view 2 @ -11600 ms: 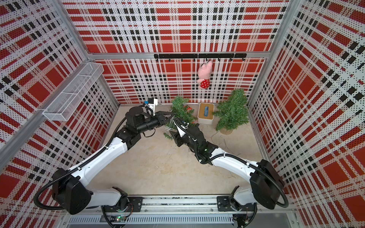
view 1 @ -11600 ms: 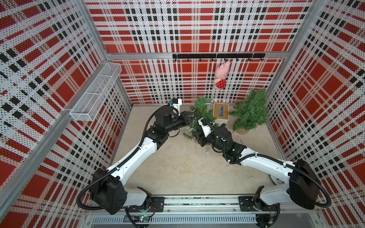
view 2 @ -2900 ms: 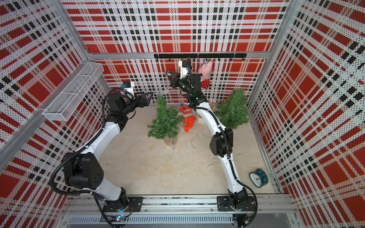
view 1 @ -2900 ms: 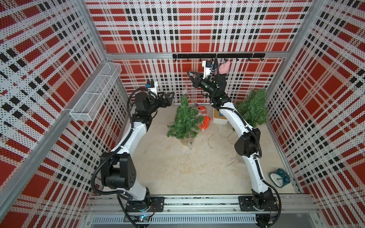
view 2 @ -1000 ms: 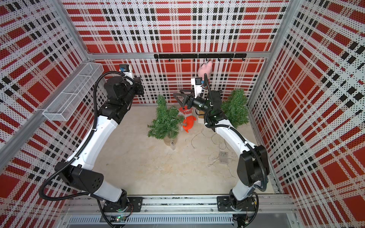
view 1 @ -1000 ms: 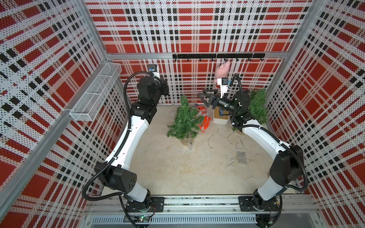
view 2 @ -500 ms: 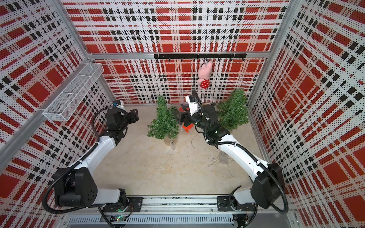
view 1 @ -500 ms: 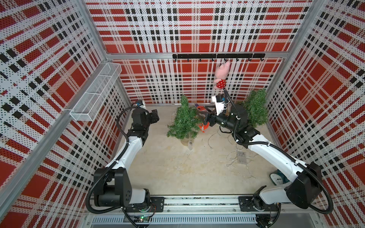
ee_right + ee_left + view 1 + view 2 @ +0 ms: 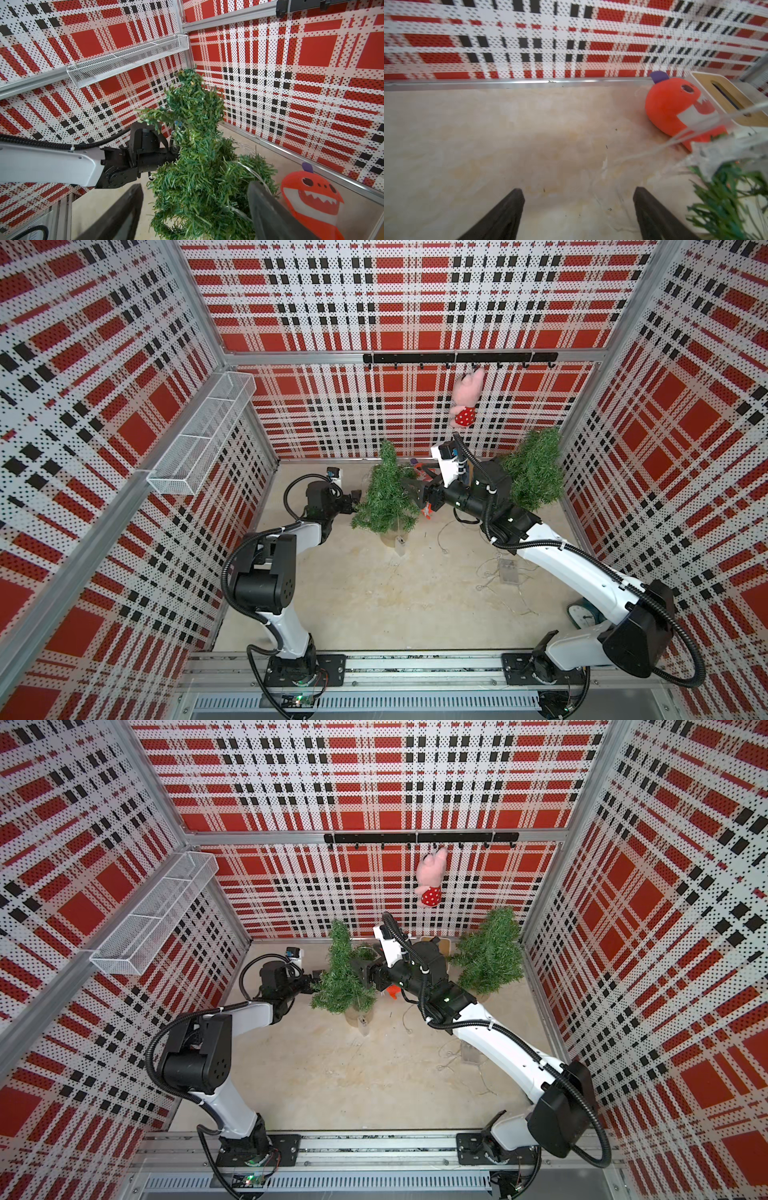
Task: Wrap string light around the christmas tree
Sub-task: Wrap the light string around the Christmas tree.
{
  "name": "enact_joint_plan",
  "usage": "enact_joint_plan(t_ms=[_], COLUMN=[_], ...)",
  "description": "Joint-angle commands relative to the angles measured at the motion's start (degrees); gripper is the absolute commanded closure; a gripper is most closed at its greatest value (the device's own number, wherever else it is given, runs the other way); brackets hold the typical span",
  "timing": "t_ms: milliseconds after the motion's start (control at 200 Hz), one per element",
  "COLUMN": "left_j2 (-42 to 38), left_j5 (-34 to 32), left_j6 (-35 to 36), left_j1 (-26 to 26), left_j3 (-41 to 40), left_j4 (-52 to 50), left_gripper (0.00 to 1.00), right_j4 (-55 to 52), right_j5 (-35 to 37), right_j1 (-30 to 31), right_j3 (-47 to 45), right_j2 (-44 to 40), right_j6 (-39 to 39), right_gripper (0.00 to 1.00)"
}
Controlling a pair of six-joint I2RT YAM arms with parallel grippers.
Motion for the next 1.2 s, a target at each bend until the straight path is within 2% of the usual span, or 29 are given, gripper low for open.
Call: enact_joint_plan(t_ms=[0,170,296,346,416,481,546,581,641,736,872,952,1042,1197], left_j2=[2.1,4.7,8.1,10.1,11.6,9.9,5.8,3.4,-0.8,-5.9,-8.7,-10.5,-14.6,-19.7], left_j5=[9.1,8.8,9.8,10.9,10.2,6.6,3.0,2.2,1.4,-2.0,-6.1,-11.0,-12.0,-9.3], left_j6=[4.9,8.6,9.3,9.6,9.2,7.5,0.1,-3.6,-6.7,-5.9,-4.8,-5.0,-5.8,-7.8], left_j1=[-0.4,-1.8,-2.4,-2.8,-2.7,-1.6,1.0,2.7,4.0,3.7,1.5,0.7,0.5,0.5], left_j3=[3.6,8.8,13.6,16.0,19.5,21.2,20.9,21.5,24.1,30.0,38.9,41.8,37.6,24.4], left_j4=[2.1,-3.3,-3.4,-3.9,-7.1,-11.1,-11.6,-12.9,-16.9,-24.6,-36.4,-42.7,-42.9,-36.7], left_gripper=[0.14,0.17,0.23,0.29,0.47,0.73,0.93,0.99,0.99,0.99,0.99,0.99,0.98,0.88], right_j4=[-0.4,-0.1,0.3,0.5,0.0,-0.3,0.4,0.7,1.2,2.2,4.9,5.1,5.4,3.8], right_j5=[0.7,0.5,0.2,0.1,0.2,0.2,0.2,0.1,-0.2,-1.0,-1.7,-1.4,-0.8,-0.8], right_j1=[-0.1,-0.1,-0.1,0.0,0.0,0.0,-0.1,0.0,-0.1,-0.1,0.4,0.6,0.6,0.6], right_j3=[-0.7,0.0,0.3,0.4,1.2,1.4,0.9,0.6,0.6,1.1,0.6,0.5,-0.4,-0.7], right_j2=[-0.7,0.8,1.4,1.7,2.3,2.4,2.2,2.4,3.1,4.9,7.0,7.6,7.1,4.4], right_j6=[-1.8,-1.7,-1.4,-1.2,-1.1,-0.6,0.0,0.2,0.7,1.8,3.7,4.0,4.1,4.2], right_gripper=[0.17,0.18,0.18,0.18,0.19,0.19,0.19,0.19,0.19,0.2,0.21,0.22,0.22,0.21])
